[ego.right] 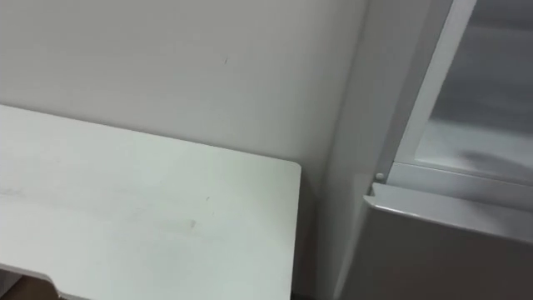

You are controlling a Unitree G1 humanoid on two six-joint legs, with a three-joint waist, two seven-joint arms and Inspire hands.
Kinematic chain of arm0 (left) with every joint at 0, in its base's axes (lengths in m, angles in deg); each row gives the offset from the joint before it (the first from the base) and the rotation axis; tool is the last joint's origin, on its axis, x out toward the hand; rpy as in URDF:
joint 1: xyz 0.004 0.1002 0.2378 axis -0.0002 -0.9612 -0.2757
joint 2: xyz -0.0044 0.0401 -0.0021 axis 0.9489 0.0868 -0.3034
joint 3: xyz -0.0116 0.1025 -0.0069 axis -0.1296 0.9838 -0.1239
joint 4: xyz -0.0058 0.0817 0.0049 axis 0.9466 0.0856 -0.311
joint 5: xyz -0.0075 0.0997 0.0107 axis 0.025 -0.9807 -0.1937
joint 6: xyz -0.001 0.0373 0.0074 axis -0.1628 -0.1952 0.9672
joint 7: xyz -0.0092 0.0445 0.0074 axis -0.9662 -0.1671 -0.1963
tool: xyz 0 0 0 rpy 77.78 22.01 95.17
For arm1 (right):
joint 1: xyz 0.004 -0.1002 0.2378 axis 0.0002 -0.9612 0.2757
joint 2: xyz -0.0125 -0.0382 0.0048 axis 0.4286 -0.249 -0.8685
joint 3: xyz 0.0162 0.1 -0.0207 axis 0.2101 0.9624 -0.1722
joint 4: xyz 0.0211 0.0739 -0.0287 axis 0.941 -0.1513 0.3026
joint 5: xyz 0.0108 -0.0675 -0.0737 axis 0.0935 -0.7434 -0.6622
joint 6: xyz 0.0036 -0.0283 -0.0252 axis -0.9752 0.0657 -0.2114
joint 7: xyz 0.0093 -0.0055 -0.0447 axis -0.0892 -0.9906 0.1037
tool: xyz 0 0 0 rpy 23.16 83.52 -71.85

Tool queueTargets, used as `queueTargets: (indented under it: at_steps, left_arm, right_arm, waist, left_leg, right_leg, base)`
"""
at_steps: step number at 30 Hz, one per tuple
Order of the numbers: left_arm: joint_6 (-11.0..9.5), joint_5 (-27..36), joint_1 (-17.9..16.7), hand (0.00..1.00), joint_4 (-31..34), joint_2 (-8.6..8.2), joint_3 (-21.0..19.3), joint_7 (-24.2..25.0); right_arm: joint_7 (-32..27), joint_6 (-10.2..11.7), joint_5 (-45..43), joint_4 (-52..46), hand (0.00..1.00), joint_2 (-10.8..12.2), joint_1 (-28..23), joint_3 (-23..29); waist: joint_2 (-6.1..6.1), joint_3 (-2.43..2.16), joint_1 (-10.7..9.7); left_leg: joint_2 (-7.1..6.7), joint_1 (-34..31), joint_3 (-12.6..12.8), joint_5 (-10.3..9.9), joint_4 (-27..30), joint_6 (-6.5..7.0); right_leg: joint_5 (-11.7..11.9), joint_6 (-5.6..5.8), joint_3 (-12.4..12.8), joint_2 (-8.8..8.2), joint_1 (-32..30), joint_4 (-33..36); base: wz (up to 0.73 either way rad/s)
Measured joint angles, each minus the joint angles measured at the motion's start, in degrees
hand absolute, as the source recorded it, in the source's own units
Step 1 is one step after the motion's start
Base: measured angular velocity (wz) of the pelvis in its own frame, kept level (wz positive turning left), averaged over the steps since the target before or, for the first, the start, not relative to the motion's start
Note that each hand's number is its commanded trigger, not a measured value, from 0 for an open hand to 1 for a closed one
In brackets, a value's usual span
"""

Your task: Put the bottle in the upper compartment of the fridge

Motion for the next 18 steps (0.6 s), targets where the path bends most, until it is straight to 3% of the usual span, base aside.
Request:
queueTargets:
  at_steps: [9,14,18]
  left_arm:
    - [0.2,0.0,-0.3,0.00,0.0,0.20,-1.0,0.0]
    - [1.2,-0.1,-1.2,0.00,0.0,0.75,-1.1,0.2]
    - [1.3,0.3,-2.3,0.00,-0.1,1.21,-1.0,0.1]
  right_arm:
    - [3.7,-1.1,0.9,6.9,1.00,-0.2,0.7,-2.1]
    - [4.2,-2.6,0.9,11.2,1.00,-0.2,0.7,-3.7]
    - [4.8,-2.3,-0.9,12.1,1.00,-1.0,0.8,-6.6]
  waist:
    - [-0.43,-0.06,0.4]
    - [-0.45,-0.11,1.7]
    - [-0.66,-0.07,3.0]
  left_leg:
    - [-0.07,-1.0,-0.5,0.0,0.4,0.00]
    - [-0.14,-0.7,-0.7,0.0,0.2,0.00]
    - [-0.17,-0.8,-1.0,0.1,0.2,-0.01]
  right_leg:
    - [0.0,0.00,-0.7,-0.05,-0.2,0.1]
    - [0.0,0.00,-0.6,-0.04,-0.1,0.0]
    - [0.0,0.02,-1.0,-0.02,0.0,-0.1]
  base:
    - [0.04]
    - [0.01]
    - [0.02]
